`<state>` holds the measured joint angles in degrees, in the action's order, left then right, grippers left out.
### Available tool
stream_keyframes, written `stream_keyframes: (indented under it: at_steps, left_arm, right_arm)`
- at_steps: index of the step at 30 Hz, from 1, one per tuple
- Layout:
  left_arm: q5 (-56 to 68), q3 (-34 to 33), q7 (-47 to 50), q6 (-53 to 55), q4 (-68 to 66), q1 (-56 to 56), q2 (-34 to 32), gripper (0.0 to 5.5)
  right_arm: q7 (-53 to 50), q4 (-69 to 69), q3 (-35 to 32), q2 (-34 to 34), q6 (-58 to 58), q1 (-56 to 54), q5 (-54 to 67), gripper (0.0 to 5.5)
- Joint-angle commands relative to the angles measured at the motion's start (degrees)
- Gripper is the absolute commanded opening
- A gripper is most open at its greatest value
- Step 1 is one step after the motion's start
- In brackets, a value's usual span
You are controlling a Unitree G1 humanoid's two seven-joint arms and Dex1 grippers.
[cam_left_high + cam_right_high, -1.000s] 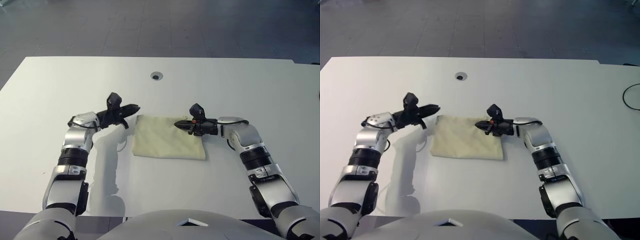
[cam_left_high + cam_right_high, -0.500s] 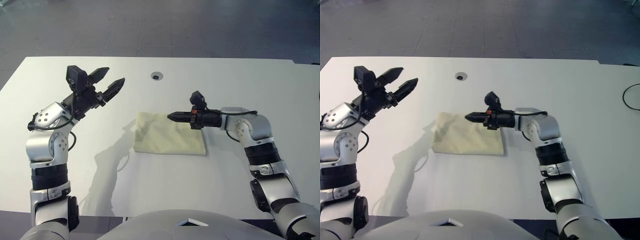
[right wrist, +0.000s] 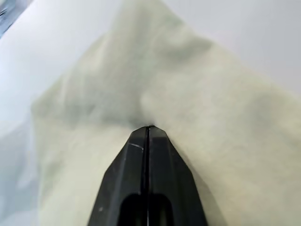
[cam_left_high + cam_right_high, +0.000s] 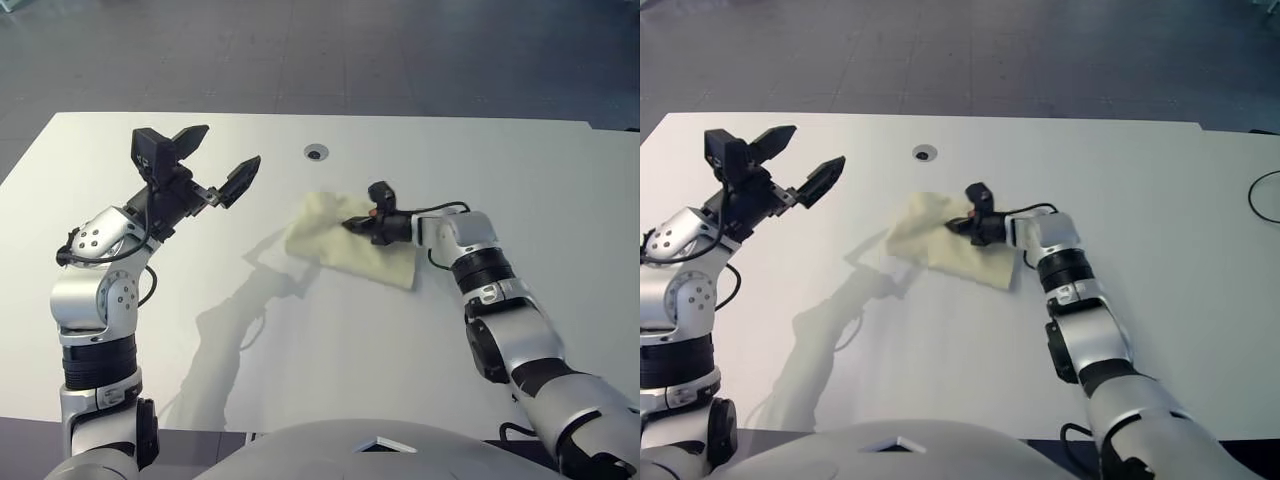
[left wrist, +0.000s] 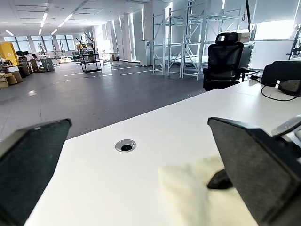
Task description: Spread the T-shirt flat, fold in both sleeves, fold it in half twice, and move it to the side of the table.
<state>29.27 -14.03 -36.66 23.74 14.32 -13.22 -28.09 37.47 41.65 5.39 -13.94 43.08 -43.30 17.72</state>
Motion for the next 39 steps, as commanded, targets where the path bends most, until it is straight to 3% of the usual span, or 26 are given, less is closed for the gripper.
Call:
stream_keyframes:
  at_steps: [1,6,11,15,17,20,24,27,30,39]
  left_arm:
    - [-1.47,0.94,1.12,-1.18,-0.56,0.81,0.35,5.39]
    - [-2.83,2.69,3.76,-2.44,-0.25,0.35,2.66,5.39]
    - [-4.15,3.89,6.61,-3.91,0.37,1.1,4.83,5.39]
    - [-5.08,4.56,6.82,-4.54,0.42,1.49,4.62,5.39]
    - [-5.75,4.35,7.45,-5.29,0.37,1.38,4.75,5.39]
    - [-6.38,3.15,10.61,-7.45,1.46,1.85,6.68,5.4]
    - [-10.57,3.96,17.17,-11.66,2.93,3.61,10.08,5.4]
    - [-19.06,7.91,21.99,-15.78,3.59,5.42,11.04,5.4]
    - [-25.39,10.39,26.68,-17.95,5.42,7.77,13.01,5.4]
    - [-30.5,11.84,30.61,-21.07,4.21,9.18,15.52,5.4]
  right_arm:
    - [-15.8,10.85,-8.46,-7.62,-3.8,4.81,-3.56,0.0]
    - [-30.93,15.59,-17.69,-13.84,-11.16,7.0,-3.1,0.0]
    - [-31.57,13.8,-18.27,-14.2,-15.91,8.41,-4.5,0.0]
    - [-30.04,3.87,-17.03,-14.68,-16.73,9.85,-5.65,0.0]
    - [-33.1,-8.59,-19.76,-14.58,-15.25,11.37,-4.18,0.0]
    - [-34.45,-31.02,-21.26,-11.46,-12.67,13.75,-0.24,0.47]
    - [-30.76,-47.15,-12.17,-7.73,-16.23,22.23,-2.07,1.1]
    - [-32.02,-54.16,-4.89,-7.15,-23.94,30.97,-10.5,1.59]
    - [-35.23,-60.12,-1.73,-4.74,-29.46,36.45,-16.19,2.1]
    - [-39.19,-61.94,-1.18,1.14,-31.9,42.48,-21.91,3.56]
